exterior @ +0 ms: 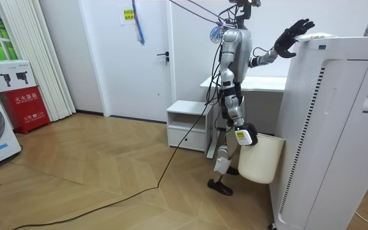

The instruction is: Pick garbage

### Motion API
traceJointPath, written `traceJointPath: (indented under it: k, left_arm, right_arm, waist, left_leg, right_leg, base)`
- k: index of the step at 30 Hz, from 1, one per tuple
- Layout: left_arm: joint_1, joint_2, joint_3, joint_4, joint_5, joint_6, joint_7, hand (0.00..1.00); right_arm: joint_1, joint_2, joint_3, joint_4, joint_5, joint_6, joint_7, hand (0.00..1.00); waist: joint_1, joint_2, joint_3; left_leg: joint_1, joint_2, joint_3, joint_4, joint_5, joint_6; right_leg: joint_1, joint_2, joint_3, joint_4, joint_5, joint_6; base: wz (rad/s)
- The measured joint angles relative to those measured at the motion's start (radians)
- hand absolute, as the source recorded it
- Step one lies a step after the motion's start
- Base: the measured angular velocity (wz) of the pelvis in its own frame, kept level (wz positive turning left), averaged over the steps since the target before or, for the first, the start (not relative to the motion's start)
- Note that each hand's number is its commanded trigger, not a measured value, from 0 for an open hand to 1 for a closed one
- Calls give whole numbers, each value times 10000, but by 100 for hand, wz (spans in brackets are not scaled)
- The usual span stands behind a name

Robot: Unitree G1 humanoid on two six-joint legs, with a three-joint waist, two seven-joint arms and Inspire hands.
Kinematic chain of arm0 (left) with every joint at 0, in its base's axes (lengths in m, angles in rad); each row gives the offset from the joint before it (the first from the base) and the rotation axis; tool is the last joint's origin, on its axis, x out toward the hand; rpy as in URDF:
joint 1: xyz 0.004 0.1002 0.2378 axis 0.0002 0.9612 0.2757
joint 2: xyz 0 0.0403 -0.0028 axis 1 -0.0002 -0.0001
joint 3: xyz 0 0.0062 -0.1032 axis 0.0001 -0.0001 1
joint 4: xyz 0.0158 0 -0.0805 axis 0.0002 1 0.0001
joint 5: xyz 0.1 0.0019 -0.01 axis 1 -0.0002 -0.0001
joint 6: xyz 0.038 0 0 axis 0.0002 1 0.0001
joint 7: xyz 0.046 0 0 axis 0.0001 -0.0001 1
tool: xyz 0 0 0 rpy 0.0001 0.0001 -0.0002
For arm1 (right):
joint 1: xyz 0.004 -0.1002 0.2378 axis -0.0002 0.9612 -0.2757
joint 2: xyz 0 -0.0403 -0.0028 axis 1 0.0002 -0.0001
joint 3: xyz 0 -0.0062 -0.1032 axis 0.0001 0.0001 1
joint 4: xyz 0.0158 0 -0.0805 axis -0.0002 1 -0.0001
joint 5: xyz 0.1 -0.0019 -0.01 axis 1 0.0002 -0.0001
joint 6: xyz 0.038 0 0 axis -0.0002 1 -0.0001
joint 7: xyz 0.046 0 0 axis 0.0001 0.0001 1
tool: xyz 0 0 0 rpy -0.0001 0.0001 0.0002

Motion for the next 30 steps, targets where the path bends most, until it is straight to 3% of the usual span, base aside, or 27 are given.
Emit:
traceJointPath:
  k: [5, 10, 17, 30]
  left_arm:
    - [-4, 2, 7, 20, -12, -6, -102, 100]
    - [-383, -98, 196, -40, -225, -82, 94, 100]
    - [-425, -122, 288, -97, -224, -380, 103, 100]
    - [-387, -134, 253, -57, -588, -465, 17, 100]
  right_arm:
    - [-13, 3, -4, -1, 2, 0, 0, 100]
    - [-10, 0, -6, 3, -15, 0, -6, 100]
    - [-8, -4, -7, 3, -23, 0, -5, 100]
    - [-10, -39, 288, 4, 101, -1, -9, 100]
  waist:
    - [-17, -2, 39]
    - [61, -10, 44]
    - [102, -11, 43]
    - [105, 44, -2]
  left_leg:
    - [13, -5, -63, -9, -1, 0]
    - [8, -13, -76, -40, -1, -1]
    - [0, -24, -74, -43, -1, -1]
    - [22, -11, -58, -18, 0, 0]
  right_leg:
    - [-5, 3, -11, 16, -23, 4]
    - [-15, 4, -22, 7, -40, 0]
    - [-17, 9, -22, -10, -41, 1]
    - [-17, 1, -19, 32, -40, -1]
  base:
    - [0]
    - [0]
    - [0]
    - [0]
